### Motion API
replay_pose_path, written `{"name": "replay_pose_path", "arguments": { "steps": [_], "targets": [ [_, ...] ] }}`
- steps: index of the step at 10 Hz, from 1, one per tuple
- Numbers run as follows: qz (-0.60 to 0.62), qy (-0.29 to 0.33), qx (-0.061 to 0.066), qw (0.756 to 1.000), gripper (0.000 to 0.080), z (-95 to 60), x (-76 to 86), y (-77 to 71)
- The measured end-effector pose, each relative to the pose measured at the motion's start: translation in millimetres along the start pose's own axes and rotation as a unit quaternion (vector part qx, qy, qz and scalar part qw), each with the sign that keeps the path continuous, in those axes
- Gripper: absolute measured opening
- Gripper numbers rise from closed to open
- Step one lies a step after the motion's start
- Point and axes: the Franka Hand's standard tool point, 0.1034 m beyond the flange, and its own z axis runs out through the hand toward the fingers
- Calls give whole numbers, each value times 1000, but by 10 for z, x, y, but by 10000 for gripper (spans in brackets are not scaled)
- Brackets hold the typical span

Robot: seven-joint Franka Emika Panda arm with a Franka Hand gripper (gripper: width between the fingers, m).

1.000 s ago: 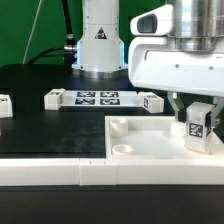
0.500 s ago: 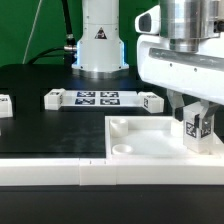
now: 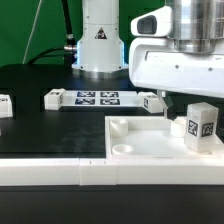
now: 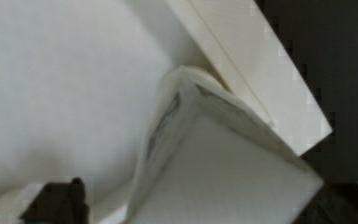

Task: Assemble one leg

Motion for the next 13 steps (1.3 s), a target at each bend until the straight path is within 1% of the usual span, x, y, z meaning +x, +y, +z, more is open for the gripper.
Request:
{"name": "replay_pose_path", "arguments": {
  "steps": [2,3,4,6,7,8,9,10,11,12,13],
  "targets": [
    [-110,3,-2,994,649,5,-38,-45],
    [-185,4,-4,983,649,7,-53,-59],
    [-255,3,-4,967,649,9,-63,-68],
    [-338,3,-5,941,649,13,-100,-101],
    [-417,3,-9,909,649,15,-96,-94],
    [-449,3,-9,893,649,15,-87,-87],
    [-460,4,-10,888,649,14,-76,-78],
    [-459,4,-9,888,649,15,-76,-77],
    [-459,4,-9,888,555,16,-76,-77],
    [-459,4,-10,888,370,16,-76,-76],
    [-459,4,-10,888,370,16,-76,-76]
  ]
}}
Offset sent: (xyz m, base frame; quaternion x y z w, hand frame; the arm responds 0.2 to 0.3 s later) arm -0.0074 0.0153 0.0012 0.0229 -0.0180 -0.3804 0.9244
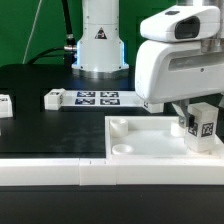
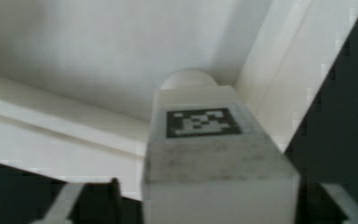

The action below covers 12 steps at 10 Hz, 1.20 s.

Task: Assemble one leg

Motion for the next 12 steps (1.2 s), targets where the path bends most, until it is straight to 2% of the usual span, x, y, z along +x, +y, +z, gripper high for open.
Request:
{"name": "replay_pose_path", "arguments": {
  "steps": [1,3,4,6,9,12],
  "targets": [
    [7,0,0,1000,291,0,0,-1],
    [28,-1,1,1000,291,-1,0,-4],
    [89,-2,1,996,291,-8,1,4],
    [237,-2,-1,972,291,2,-6,31],
    [411,-1,-4,912,291,15,-17,61],
    [582,4,-3,813,292,18,-46,81]
  ]
}}
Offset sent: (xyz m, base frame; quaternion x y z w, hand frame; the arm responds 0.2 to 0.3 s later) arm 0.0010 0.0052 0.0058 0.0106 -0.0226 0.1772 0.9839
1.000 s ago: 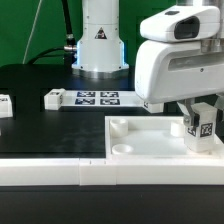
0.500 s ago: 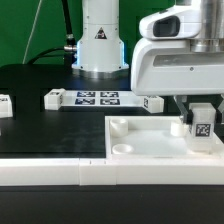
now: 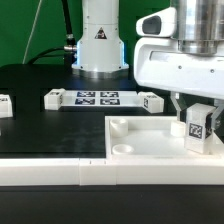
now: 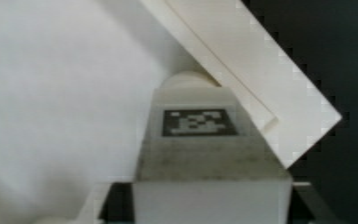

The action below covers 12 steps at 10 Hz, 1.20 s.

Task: Assemble one leg

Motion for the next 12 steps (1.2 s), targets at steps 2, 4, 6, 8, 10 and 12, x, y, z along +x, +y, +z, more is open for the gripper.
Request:
{"name": "replay_pose_path", "arguments": {
  "steps": [2,4,6,8,10,12],
  "targets": [
    [79,-4,0,997,292,2,6,14],
    [135,-8,0,991,292,4,6,22],
    [158,-10,-1,987,409,11,4,27],
    [126,-11,-1,992,543,7,-23,7],
    [24,-11,-1,1000,644,6,-43,-2],
    [-89,-12,0,996,644,10,-84,-21]
  ]
}}
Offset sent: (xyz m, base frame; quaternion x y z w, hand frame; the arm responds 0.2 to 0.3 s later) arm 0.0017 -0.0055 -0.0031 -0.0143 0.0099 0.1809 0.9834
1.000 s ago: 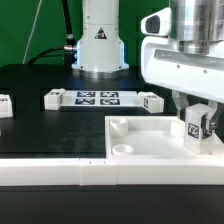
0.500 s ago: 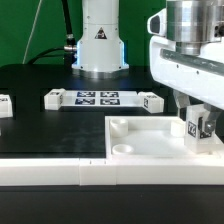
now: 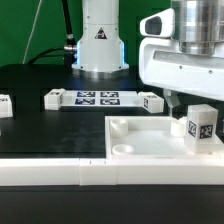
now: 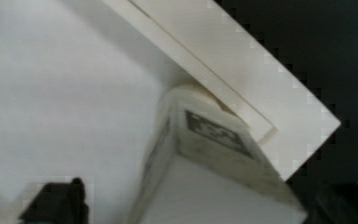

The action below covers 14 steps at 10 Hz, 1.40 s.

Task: Assemble one leg

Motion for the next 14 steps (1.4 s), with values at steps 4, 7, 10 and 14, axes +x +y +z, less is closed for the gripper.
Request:
{"name": "replay_pose_path", "arguments": {
  "steps": [4,7,10,14],
  "targets": [
    [-207,-1,-1,978,648,11,-38,-22],
    [-375,3,-6,927,648,3,-16,-12],
    [-407,4,-9,914,634,7,-8,-8],
    [-388,4,-9,921,289,9,-2,-2]
  ]
}}
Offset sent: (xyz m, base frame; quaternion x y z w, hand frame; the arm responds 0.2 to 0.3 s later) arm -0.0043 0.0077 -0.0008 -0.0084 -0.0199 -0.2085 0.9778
